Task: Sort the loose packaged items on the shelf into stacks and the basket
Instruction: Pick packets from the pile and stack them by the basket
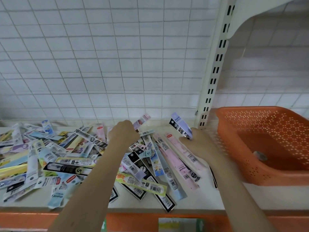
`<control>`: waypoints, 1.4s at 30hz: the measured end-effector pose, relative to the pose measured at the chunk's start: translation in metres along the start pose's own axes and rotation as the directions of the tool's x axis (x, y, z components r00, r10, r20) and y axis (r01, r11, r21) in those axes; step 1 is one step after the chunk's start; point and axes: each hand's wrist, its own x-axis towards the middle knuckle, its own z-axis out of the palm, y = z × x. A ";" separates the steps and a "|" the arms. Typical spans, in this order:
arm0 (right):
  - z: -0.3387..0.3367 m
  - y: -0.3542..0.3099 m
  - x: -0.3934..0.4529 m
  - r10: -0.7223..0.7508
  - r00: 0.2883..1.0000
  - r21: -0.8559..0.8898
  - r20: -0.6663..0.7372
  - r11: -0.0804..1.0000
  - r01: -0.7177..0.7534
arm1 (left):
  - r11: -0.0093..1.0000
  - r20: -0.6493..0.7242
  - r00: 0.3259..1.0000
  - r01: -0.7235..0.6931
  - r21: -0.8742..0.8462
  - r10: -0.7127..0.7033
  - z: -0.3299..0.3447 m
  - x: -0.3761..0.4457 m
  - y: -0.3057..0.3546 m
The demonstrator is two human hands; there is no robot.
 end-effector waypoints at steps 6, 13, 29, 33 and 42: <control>0.005 0.004 -0.003 0.019 1.000 -0.008 -0.008 1.000 -0.019 | 0.999 0.087 0.996 0.005 0.042 -0.009 0.017 0.000 -0.006; 0.016 0.004 0.000 0.056 0.995 -0.060 0.080 0.997 -0.051 | 1.000 -0.001 1.000 0.023 -0.011 -0.023 0.011 -0.010 -0.008; 0.035 -0.014 0.007 0.093 0.983 -0.129 0.160 0.989 -0.073 | 0.831 -0.172 0.985 -0.090 -0.549 -0.007 -0.008 -0.080 -0.022; 0.029 -0.016 0.005 0.099 0.987 -0.094 0.123 0.992 -0.088 | 0.850 -0.204 0.978 -0.080 -0.521 -0.032 0.005 -0.092 -0.032; 0.001 -0.024 -0.040 0.022 0.999 0.275 -0.023 0.961 -0.015 | 0.816 -0.249 0.968 -0.117 -0.565 -0.033 0.007 -0.098 -0.042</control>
